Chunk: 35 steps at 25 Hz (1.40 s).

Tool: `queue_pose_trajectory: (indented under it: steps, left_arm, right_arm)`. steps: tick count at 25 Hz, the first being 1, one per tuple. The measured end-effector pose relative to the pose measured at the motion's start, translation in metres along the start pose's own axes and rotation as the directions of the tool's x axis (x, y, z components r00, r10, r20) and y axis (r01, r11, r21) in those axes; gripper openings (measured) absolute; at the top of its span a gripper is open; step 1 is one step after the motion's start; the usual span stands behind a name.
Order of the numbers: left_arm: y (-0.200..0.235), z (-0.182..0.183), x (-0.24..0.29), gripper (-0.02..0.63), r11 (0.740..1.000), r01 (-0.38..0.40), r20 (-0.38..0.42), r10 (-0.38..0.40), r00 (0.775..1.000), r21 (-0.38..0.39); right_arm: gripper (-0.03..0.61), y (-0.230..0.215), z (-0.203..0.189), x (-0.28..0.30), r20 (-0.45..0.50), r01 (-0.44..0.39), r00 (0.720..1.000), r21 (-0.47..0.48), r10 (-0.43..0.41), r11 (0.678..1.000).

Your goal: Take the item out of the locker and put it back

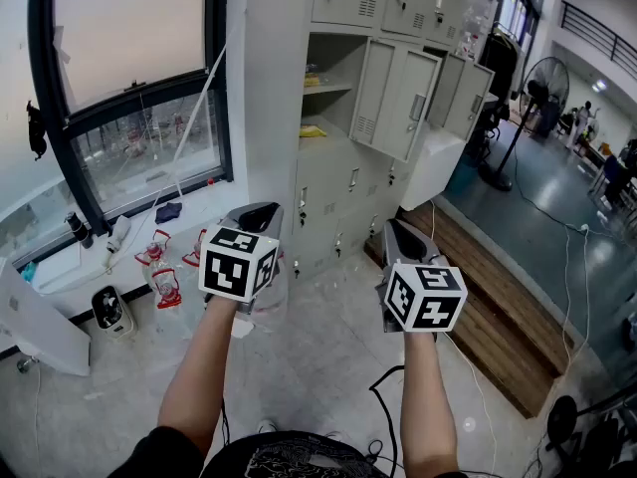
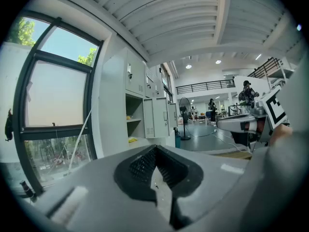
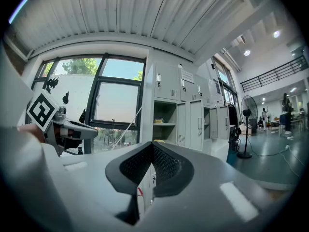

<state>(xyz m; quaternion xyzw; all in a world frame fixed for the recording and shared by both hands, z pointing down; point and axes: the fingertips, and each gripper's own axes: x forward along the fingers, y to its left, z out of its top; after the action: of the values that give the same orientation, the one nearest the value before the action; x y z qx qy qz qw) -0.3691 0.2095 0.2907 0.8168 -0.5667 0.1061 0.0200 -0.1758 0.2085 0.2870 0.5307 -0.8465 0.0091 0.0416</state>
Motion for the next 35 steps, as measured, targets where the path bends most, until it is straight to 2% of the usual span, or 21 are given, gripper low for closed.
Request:
queue_pose_trajectory:
  steps: [14,35]
  left_arm:
    - [-0.004,-0.006,-0.001,0.000,1.000,-0.010,-0.006,0.010,1.000,-0.017]
    - [-0.023,-0.011,0.017,0.000,1.000,-0.005,-0.027,0.004,1.000,-0.023]
  right_arm:
    - [0.031,-0.007,-0.009,-0.007,0.005,0.020,1.000,0.005,-0.020,1.000]
    - [0.203,-0.026,-0.020,-0.009,-0.004,-0.008,1.000,0.025,0.008,1.000]
